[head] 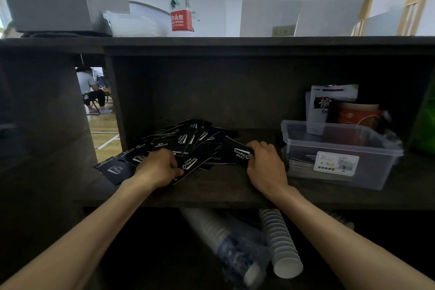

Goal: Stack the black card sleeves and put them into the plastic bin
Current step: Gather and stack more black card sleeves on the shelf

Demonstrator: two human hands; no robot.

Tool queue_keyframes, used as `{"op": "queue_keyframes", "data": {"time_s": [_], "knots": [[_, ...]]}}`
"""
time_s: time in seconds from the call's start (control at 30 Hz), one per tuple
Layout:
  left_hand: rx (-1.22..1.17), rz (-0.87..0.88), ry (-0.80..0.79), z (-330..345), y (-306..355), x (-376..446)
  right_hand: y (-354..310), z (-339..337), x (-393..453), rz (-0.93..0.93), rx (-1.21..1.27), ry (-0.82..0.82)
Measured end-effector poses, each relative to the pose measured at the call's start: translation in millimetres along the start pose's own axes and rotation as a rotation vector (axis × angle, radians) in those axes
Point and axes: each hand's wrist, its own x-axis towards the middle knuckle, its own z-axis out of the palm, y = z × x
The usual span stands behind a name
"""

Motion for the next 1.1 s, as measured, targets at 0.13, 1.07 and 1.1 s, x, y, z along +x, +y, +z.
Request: {"op": "queue_keyframes", "data": {"time_s": [0.13, 1.07, 1.1], "knots": [[0.007, 0.028, -0.014, 1, 3, -2, 1, 1, 0, -0.022, -0.013, 0.004], [-0.695, 0.117, 0.174, 43, 51, -5, -3, 1, -2, -0.093, 0.067, -0.101], [-0.699, 0.104, 0.193, 45, 51, -4, -2, 2, -2, -0.101, 0.055, -0.112]]}}
